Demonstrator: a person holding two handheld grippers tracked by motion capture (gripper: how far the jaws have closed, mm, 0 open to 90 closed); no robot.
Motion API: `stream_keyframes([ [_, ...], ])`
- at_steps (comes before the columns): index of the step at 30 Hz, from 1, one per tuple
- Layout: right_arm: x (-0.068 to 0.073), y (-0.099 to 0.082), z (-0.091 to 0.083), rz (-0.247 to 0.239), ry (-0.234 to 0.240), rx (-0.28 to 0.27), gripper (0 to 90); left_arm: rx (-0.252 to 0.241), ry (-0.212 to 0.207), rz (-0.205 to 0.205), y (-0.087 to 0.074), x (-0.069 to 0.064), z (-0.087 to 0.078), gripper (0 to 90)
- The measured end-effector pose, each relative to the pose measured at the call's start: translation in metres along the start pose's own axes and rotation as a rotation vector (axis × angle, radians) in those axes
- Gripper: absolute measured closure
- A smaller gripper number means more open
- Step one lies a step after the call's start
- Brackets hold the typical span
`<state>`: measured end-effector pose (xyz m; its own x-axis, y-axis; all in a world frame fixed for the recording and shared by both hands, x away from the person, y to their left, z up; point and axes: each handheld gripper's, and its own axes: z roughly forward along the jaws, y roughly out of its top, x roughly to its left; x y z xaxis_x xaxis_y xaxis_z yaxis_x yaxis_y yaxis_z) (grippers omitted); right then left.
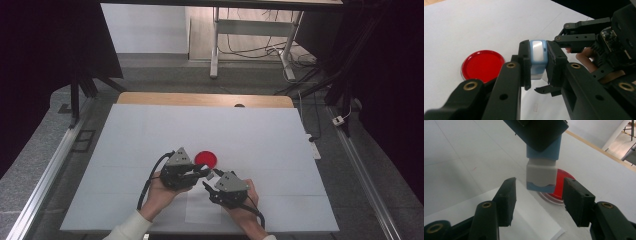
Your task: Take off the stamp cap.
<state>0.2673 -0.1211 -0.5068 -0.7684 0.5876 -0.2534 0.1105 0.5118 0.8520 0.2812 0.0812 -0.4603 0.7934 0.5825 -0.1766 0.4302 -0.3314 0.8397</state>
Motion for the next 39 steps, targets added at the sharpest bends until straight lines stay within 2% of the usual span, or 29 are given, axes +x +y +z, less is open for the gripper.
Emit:
stream_keyframes([
  [6, 0.0004, 0.0004, 0.0016, 0.004, -0.017, 0.015, 50.2, 0.001, -0.001, 0.001, 0.0, -0.0002, 0.0, 75.2],
  [18, 0.0006, 0.0004, 0.002, 0.006, -0.015, 0.016, 63.2, 0.003, -0.001, 0.001, -0.0002, 0.0, 0.001, 75.3],
  [33, 0.0007, 0.0009, 0.0015, 0.006, -0.023, 0.016, 64.5, 0.0, 0.001, -0.004, -0.0001, 0.0003, 0.0003, 75.3],
  [39, 0.0008, 0.0017, 0.0014, -0.023, -0.031, 0.03, 64.9, 0.002, 0.001, -0.005, -0.0002, 0.0003, 0.0007, 75.4],
])
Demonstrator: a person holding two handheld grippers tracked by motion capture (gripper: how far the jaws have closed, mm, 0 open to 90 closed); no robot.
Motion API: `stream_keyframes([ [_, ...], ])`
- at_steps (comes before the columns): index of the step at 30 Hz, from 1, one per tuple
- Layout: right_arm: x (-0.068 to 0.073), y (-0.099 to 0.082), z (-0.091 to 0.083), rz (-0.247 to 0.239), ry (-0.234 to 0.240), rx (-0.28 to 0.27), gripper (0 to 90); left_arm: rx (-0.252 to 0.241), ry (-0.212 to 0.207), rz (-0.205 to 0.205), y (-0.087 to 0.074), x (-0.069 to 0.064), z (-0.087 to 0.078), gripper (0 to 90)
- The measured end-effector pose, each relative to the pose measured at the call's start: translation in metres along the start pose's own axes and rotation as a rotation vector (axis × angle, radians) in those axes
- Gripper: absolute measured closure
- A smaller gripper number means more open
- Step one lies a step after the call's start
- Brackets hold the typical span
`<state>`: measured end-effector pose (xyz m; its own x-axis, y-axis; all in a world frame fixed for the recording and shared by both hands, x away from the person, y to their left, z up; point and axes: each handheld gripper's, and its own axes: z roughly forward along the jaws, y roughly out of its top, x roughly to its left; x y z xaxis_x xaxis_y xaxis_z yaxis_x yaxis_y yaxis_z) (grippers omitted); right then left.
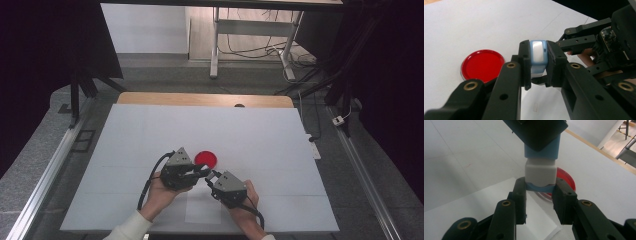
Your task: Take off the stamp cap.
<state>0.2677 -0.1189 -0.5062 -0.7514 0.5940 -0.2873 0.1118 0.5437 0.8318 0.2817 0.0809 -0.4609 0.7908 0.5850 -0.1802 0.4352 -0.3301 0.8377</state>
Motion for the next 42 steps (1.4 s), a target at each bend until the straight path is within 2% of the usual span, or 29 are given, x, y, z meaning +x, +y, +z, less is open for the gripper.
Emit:
stream_keyframes([
  [10, 0.001, 0.0, 0.0, -0.03, -0.007, 0.001, 65.1, 0.004, -0.005, -0.004, 0.0, 0.001, 0.0, 75.5],
  [22, 0.003, -0.002, -0.002, -0.008, -0.024, -0.015, 65.3, -0.004, -0.008, -0.003, 0.0, 0.001, -0.001, 75.5],
  [32, 0.0, 0.0, -0.003, -0.063, -0.011, 0.002, 65.3, -0.007, -0.014, -0.008, 0.0, 0.001, -0.002, 75.5],
  [33, 0.0, 0.0, -0.002, -0.077, -0.012, 0.003, 65.4, -0.024, -0.002, -0.008, 0.0, 0.001, -0.003, 75.5],
  [34, 0.001, 0.0, -0.001, -0.104, -0.019, 0.032, 65.4, -0.04, 0.025, -0.004, 0.001, 0.002, -0.007, 75.6],
  [37, 0.0, -0.006, 0.002, -0.087, -0.002, 0.037, 65.4, -0.077, 0.022, -0.032, 0.002, 0.009, -0.017, 75.7],
  [42, -0.003, -0.005, 0.0, -0.056, -0.001, 0.021, 65.4, -0.064, 0.009, -0.035, 0.001, 0.009, -0.016, 75.6],
])
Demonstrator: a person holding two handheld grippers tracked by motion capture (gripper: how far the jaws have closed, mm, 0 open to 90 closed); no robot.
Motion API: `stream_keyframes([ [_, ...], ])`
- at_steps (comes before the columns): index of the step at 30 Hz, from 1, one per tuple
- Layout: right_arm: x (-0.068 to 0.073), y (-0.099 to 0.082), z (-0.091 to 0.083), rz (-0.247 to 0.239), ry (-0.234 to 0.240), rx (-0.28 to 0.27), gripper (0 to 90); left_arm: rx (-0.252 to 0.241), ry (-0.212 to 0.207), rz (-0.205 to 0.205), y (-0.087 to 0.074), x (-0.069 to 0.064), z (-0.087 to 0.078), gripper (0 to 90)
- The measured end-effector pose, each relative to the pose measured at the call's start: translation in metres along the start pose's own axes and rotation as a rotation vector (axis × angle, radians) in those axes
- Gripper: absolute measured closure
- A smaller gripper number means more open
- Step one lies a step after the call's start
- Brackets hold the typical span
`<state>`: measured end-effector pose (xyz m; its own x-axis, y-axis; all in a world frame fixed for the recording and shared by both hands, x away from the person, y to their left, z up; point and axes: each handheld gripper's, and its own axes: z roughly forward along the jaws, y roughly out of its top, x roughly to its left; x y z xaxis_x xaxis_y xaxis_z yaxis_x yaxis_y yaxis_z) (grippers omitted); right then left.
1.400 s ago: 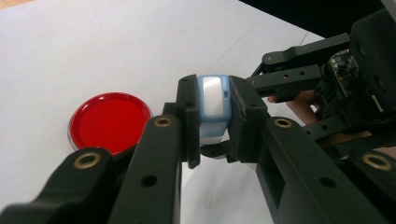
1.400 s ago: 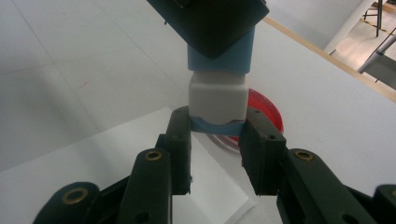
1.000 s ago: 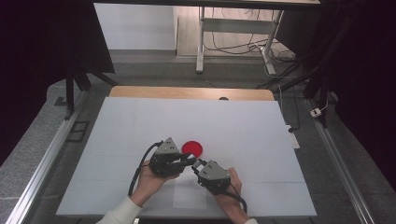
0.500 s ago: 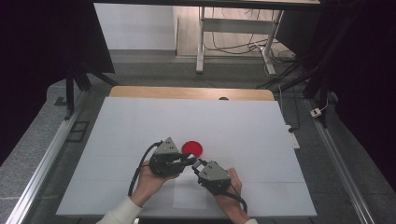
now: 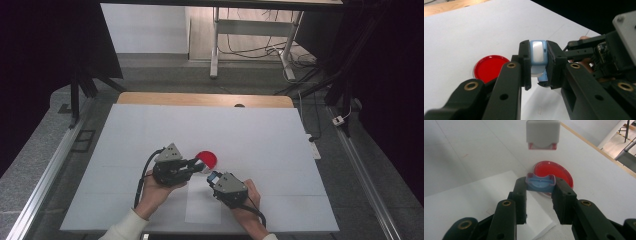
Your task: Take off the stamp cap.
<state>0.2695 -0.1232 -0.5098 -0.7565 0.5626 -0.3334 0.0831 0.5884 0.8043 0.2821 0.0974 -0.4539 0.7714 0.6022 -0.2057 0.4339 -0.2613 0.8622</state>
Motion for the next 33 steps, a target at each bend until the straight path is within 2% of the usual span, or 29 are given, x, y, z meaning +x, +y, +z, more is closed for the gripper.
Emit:
stream_keyframes([
  [5, -0.003, -0.001, -0.001, 0.028, 0.007, -0.003, 65.4, 0.005, -0.005, 0.004, 0.0, -0.002, 0.001, 75.6],
  [18, -0.011, -0.007, -0.007, 0.056, 0.011, -0.016, 65.3, 0.001, -0.002, 0.001, 0.0, 0.0, -0.001, 75.5],
  [29, -0.027, -0.02, -0.021, 0.106, 0.008, -0.019, 65.2, -0.003, 0.002, 0.003, 0.0, 0.001, -0.003, 75.5],
  [33, -0.034, -0.027, -0.028, 0.115, 0.021, -0.021, 65.2, 0.0, 0.002, 0.005, 0.0, 0.001, -0.003, 75.5],
])
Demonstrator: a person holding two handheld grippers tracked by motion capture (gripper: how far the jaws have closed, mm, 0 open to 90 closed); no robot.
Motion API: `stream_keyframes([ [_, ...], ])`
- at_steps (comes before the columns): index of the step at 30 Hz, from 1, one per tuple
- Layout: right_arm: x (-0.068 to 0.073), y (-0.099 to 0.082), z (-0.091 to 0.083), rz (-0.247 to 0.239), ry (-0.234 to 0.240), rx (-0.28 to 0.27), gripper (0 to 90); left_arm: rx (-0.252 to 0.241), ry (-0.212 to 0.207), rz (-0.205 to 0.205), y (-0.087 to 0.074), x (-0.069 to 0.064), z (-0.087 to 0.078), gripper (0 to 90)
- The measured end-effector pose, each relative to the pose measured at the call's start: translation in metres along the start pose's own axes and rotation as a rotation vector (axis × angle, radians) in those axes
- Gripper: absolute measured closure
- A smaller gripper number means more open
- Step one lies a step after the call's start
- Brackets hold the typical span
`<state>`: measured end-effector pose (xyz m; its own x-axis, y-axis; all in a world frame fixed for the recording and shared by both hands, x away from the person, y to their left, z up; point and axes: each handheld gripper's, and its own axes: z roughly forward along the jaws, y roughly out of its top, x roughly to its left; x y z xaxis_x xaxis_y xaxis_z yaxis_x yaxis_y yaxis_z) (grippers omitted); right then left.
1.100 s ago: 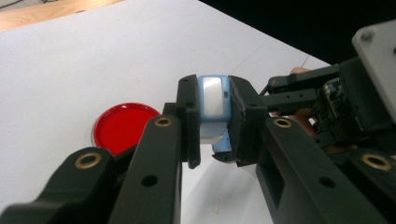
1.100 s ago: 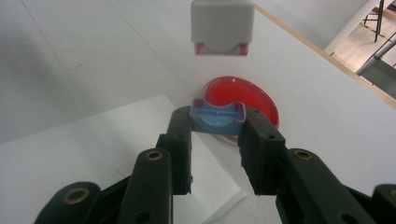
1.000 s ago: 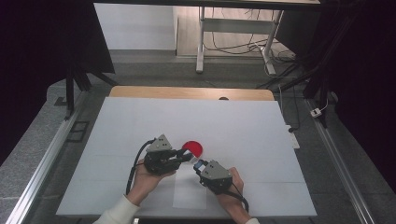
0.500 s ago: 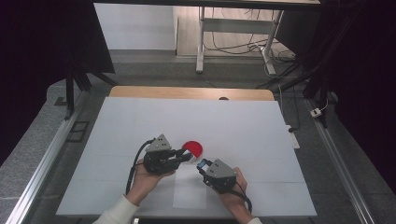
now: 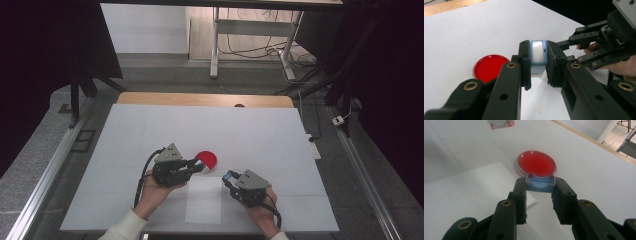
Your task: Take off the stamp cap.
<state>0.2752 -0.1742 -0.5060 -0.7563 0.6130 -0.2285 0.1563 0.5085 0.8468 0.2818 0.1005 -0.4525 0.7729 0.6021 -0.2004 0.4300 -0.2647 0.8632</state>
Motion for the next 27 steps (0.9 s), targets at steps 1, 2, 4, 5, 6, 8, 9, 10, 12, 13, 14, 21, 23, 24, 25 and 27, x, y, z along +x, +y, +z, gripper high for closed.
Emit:
stream_keyframes([
  [1, -0.002, -0.002, -0.002, 0.005, 0.003, 0.0, 65.2, 0.001, 0.0, 0.002, 0.0, 0.0, 0.0, 75.4],
  [2, -0.004, -0.004, -0.004, 0.01, 0.005, 0.005, 65.2, 0.001, 0.0, 0.002, 0.0, 0.001, 0.0, 75.4],
  [4, -0.009, -0.008, -0.009, 0.027, 0.005, 0.006, 65.2, 0.0, 0.0, 0.001, 0.0, 0.001, 0.0, 75.4],
  [5, -0.011, -0.01, -0.011, 0.036, 0.002, 0.01, 65.2, 0.001, 0.001, 0.002, 0.0, 0.001, -0.001, 75.4],
  [6, -0.013, -0.012, -0.014, 0.038, -0.001, 0.012, 65.2, 0.001, 0.001, 0.002, 0.0, 0.001, -0.001, 75.4],
  [8, -0.017, -0.015, -0.019, 0.05, -0.009, 0.012, 65.2, 0.001, 0.002, 0.001, 0.0, 0.002, -0.001, 75.4],
  [9, -0.019, -0.017, -0.021, 0.058, -0.011, 0.015, 65.2, 0.002, 0.002, 0.001, 0.0, 0.002, -0.001, 75.4],
  [10, -0.02, -0.019, -0.023, 0.062, -0.017, 0.017, 65.2, 0.002, 0.003, 0.001, 0.0, 0.002, -0.002, 75.4],
  [12, -0.023, -0.022, -0.028, 0.074, -0.024, 0.016, 65.2, 0.004, 0.004, 0.003, 0.0, 0.002, -0.002, 75.4],
  [13, -0.025, -0.023, -0.029, 0.076, -0.029, 0.015, 65.2, 0.003, 0.006, 0.003, 0.0, 0.003, -0.002, 75.4],
  [14, -0.026, -0.024, -0.032, 0.077, -0.035, 0.016, 65.2, 0.003, 0.006, 0.004, 0.0, 0.003, -0.003, 75.4],
  [21, -0.037, -0.035, -0.047, 0.086, -0.092, 0.029, 65.1, 0.003, 0.01, 0.004, 0.0, 0.003, -0.003, 75.4],
  [23, -0.042, -0.038, -0.051, 0.096, -0.106, 0.028, 65.2, 0.004, 0.009, 0.004, 0.0, 0.003, -0.003, 75.4],
  [24, -0.044, -0.039, -0.053, 0.102, -0.109, 0.024, 65.2, 0.005, 0.009, 0.004, 0.0, 0.003, -0.002, 75.4],
  [25, -0.046, -0.041, -0.056, 0.102, -0.12, 0.026, 65.2, 0.005, 0.009, 0.004, 0.0, 0.002, -0.002, 75.4],
  [27, -0.049, -0.044, -0.06, 0.094, -0.152, 0.034, 65.2, 0.005, 0.009, 0.005, 0.0, 0.002, -0.002, 75.4],
])
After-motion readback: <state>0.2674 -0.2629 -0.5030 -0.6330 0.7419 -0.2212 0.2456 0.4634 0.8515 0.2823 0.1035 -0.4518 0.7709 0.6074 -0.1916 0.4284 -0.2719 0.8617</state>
